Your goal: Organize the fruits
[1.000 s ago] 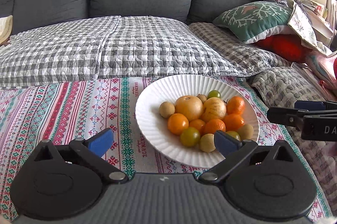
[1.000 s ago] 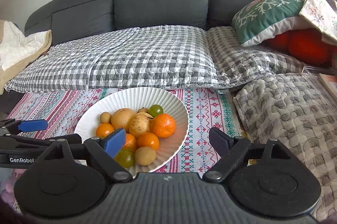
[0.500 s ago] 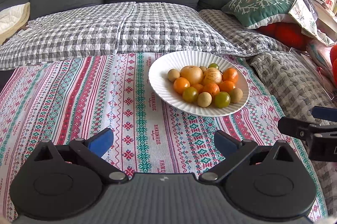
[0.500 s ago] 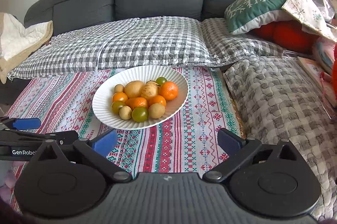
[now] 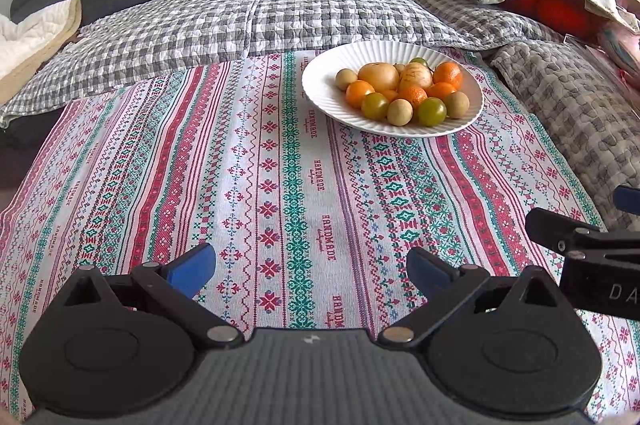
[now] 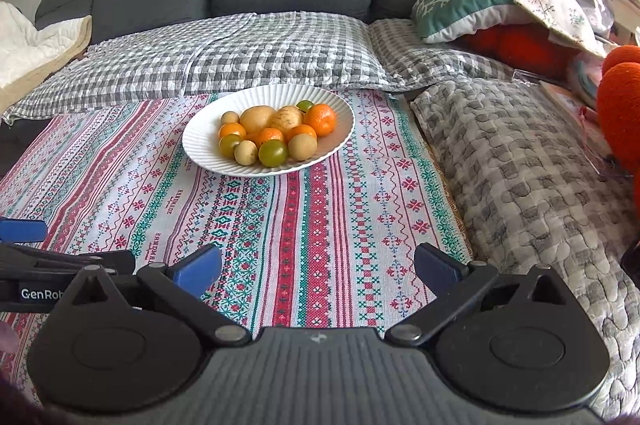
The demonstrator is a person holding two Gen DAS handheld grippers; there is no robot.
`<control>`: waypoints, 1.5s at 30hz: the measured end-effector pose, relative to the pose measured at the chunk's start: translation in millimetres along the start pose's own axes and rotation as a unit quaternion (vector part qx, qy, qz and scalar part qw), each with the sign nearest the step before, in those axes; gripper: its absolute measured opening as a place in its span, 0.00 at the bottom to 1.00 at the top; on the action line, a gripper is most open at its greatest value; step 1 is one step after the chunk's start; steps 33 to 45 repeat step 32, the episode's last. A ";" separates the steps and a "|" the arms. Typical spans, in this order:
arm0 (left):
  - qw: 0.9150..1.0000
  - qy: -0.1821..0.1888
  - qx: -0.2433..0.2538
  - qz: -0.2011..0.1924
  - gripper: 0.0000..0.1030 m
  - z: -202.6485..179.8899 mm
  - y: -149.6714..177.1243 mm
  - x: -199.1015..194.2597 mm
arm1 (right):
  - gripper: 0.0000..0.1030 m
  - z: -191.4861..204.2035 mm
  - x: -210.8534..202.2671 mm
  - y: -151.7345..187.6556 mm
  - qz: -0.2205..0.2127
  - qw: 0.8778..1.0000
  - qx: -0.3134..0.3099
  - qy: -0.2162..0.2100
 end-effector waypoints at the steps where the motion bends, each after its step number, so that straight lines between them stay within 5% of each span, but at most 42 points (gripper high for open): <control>1: 1.000 -0.005 0.000 0.002 0.93 -1.1 0.7 0.4 | 1.00 1.3 1.1 0.8 0.004 1.000 0.002 0.002; 13: 0.999 -0.025 -0.023 0.010 0.93 2.6 0.4 4.4 | 1.00 6.8 13.9 4.0 0.027 1.000 0.009 0.003; 45: 0.999 -0.018 -0.025 0.009 0.93 5.0 3.6 0.2 | 1.00 2.2 9.8 -1.0 0.007 1.000 0.015 0.019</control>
Point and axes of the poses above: each gripper's, at about its wrist camera, not at the fingertips, and x roughly the way its jaws point, z to its left, y to its underside, the point moved 3 cm from there along x, roughly the way its jaws point, and after that the axes turned 5 degrees about x, right-handed, at the moved point
